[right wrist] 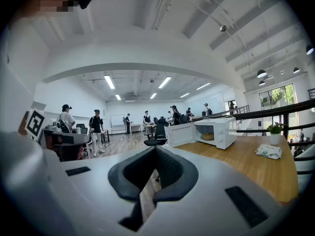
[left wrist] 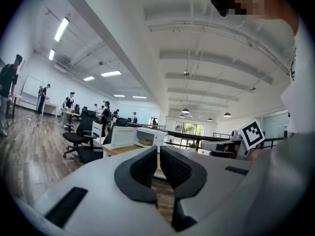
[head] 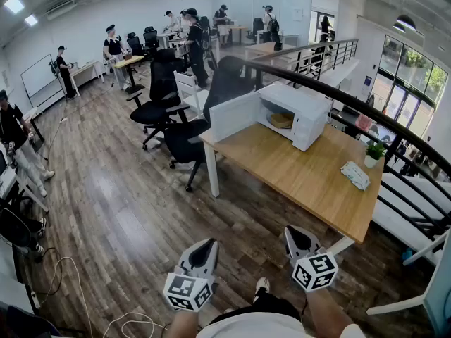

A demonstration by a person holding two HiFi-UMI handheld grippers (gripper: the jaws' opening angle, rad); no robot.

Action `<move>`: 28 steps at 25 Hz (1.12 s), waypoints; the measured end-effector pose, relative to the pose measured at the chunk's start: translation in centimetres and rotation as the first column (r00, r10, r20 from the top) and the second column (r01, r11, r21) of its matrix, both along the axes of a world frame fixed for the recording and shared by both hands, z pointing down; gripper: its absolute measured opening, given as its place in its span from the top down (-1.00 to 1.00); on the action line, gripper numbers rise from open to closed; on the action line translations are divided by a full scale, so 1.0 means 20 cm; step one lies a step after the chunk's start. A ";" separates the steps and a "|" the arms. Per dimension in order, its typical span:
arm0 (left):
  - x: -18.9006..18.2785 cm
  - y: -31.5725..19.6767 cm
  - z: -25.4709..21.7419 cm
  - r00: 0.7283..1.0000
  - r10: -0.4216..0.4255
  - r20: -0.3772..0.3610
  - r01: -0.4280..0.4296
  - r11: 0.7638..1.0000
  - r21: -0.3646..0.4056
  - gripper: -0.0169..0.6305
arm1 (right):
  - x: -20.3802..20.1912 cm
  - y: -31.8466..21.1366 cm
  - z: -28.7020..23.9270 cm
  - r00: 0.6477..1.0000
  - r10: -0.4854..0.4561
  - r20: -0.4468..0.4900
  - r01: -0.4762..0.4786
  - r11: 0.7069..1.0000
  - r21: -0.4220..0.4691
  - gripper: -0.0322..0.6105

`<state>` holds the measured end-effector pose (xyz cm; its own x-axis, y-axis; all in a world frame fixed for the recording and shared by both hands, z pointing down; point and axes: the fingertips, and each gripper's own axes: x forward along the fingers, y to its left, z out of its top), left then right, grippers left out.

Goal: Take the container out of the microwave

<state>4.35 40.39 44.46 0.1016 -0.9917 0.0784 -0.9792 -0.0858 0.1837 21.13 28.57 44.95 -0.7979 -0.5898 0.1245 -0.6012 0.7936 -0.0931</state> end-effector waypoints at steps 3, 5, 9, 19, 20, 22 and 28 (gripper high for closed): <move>0.01 0.00 0.01 1.000 0.009 -0.003 -0.009 1.000 -0.005 0.81 | 0.00 0.00 0.01 1.000 -0.002 -0.003 0.002 1.000 -0.005 0.83; 0.01 0.00 0.02 1.000 0.016 -0.005 -0.016 1.000 -0.011 0.81 | 0.00 0.01 0.02 1.000 -0.003 -0.004 0.003 1.000 -0.009 0.83; 0.02 0.01 0.04 1.000 0.025 -0.008 -0.025 0.999 -0.022 0.81 | 0.00 0.03 0.05 1.000 0.002 -0.004 -0.002 1.000 -0.019 0.83; -0.01 0.00 0.09 0.999 0.023 -0.027 -0.024 0.999 -0.045 0.81 | -0.02 -0.01 0.09 0.998 0.030 0.049 -0.026 0.997 -0.076 0.83; -0.02 -0.01 0.10 0.999 0.019 -0.030 -0.021 0.999 -0.045 0.81 | -0.02 -0.02 0.10 0.999 0.029 0.045 -0.026 0.996 -0.081 0.83; -0.04 -0.04 0.11 0.999 0.013 -0.034 -0.014 0.999 -0.047 0.81 | -0.04 -0.06 0.12 0.999 0.030 0.037 -0.027 0.995 -0.093 0.83; -0.21 -0.21 0.14 0.998 -0.022 -0.054 0.019 0.998 -0.062 0.81 | -0.21 -0.27 0.14 0.999 0.012 0.044 -0.007 0.994 -0.113 0.83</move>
